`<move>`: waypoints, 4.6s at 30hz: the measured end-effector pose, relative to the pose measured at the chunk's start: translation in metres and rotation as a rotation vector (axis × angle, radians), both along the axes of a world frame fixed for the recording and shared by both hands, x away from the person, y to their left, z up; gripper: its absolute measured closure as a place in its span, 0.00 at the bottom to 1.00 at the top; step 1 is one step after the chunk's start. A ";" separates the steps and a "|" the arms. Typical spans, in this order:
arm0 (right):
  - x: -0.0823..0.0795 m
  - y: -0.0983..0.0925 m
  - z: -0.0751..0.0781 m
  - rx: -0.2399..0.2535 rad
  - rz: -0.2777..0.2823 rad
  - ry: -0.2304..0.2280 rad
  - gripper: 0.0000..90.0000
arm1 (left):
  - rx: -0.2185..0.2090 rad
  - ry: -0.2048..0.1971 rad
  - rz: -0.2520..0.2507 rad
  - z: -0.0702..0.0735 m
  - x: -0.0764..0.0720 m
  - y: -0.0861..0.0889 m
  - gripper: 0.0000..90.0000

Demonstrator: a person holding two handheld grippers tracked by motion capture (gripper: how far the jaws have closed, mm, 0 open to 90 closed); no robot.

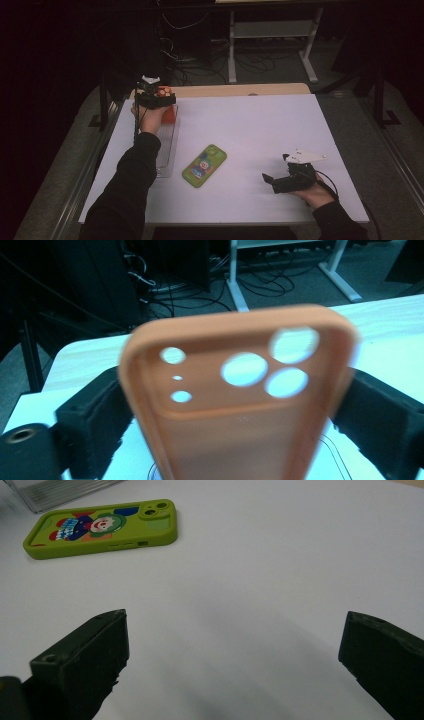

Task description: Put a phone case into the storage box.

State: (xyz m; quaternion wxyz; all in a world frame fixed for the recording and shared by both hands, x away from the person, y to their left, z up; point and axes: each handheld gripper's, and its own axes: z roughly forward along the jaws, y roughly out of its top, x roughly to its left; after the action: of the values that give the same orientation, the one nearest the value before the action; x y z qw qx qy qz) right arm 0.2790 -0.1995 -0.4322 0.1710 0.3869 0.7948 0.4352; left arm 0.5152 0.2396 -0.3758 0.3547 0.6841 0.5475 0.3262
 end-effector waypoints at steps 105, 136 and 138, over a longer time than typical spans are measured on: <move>0.082 0.214 0.015 -0.052 0.351 0.222 0.98 | -0.159 0.015 -0.777 0.008 -0.189 0.002 0.00; 0.085 0.245 -0.005 -0.100 0.406 0.319 0.98 | -0.164 0.006 -0.772 0.009 -0.188 0.002 0.00; 0.084 0.242 -0.005 -0.123 0.415 0.298 0.98 | -0.163 0.008 -0.772 0.009 -0.188 0.002 0.00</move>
State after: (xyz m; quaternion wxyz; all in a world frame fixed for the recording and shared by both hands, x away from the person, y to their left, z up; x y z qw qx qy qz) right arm 0.3628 0.0424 -0.4377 -0.0174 0.2644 0.8985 0.3499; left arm 0.3268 0.2414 -0.3671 0.5023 0.8106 0.2754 0.1213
